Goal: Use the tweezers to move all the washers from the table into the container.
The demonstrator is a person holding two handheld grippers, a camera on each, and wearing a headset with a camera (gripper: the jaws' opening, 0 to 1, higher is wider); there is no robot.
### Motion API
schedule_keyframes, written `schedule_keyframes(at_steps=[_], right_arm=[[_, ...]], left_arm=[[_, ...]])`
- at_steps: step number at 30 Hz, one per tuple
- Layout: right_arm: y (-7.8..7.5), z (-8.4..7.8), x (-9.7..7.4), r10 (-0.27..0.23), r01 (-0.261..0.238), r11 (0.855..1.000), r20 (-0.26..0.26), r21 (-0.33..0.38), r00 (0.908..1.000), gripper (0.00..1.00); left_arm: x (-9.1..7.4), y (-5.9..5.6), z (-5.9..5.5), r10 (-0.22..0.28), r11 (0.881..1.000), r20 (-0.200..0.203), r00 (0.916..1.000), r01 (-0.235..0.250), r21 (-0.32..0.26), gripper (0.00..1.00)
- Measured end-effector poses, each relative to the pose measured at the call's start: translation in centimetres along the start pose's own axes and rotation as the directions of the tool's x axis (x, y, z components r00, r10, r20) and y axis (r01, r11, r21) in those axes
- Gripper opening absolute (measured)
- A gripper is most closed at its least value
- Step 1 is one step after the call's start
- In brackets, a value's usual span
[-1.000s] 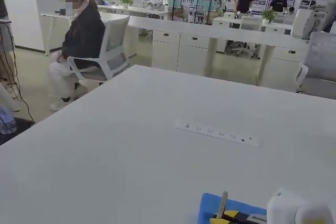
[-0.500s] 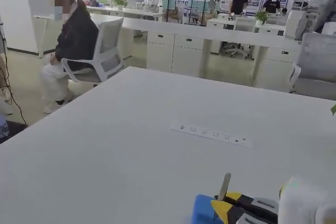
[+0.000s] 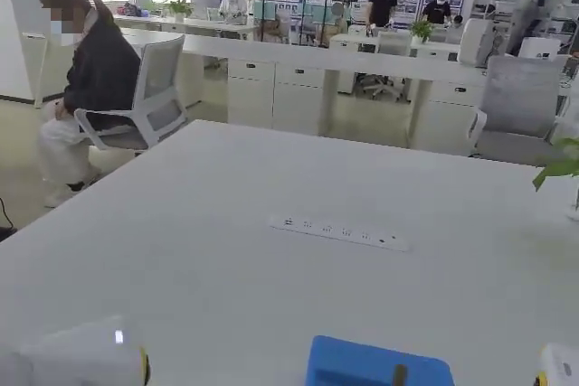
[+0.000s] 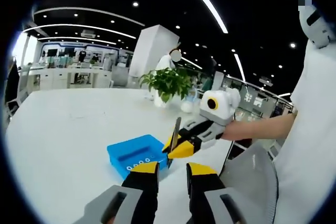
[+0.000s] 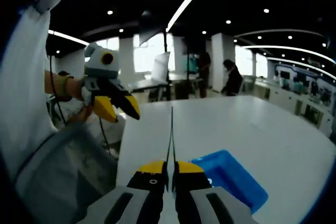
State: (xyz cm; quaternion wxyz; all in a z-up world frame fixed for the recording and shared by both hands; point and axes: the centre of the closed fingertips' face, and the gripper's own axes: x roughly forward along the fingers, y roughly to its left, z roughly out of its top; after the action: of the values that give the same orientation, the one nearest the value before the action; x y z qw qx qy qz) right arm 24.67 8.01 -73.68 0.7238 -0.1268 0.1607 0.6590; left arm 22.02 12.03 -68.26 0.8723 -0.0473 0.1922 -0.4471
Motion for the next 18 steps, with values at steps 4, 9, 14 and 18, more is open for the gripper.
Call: schedule_keyframes(at_steps=[4,9,14,18], right_arm=[[2.8,-0.8,-0.5,0.125,-0.127,0.992,-0.053,-0.027,0.9907,0.04],[4.8,-0.9,-1.1,0.206,-0.211,0.976,-0.078,-0.051,0.9753,0.03],[5.7,-1.0,-1.7,0.24,-0.249,0.965,-0.105,-0.081,0.9651,0.03],[5.9,-2.0,-2.0,0.243,-0.261,0.959,-0.159,-0.108,0.957,0.03]], left_arm=[[0.6,-1.7,1.2,-0.116,0.993,0.0,0.9932,0.116,0.01,0.12],[1.8,-3.8,1.0,-0.242,0.968,-0.063,0.9682,0.245,0.052,0.07],[3.4,-5.1,0.5,-0.282,0.95,-0.13,0.9504,0.296,0.102,0.07],[4.3,-6.0,0.5,-0.32,0.928,-0.167,0.9326,0.344,0.141,0.02]])
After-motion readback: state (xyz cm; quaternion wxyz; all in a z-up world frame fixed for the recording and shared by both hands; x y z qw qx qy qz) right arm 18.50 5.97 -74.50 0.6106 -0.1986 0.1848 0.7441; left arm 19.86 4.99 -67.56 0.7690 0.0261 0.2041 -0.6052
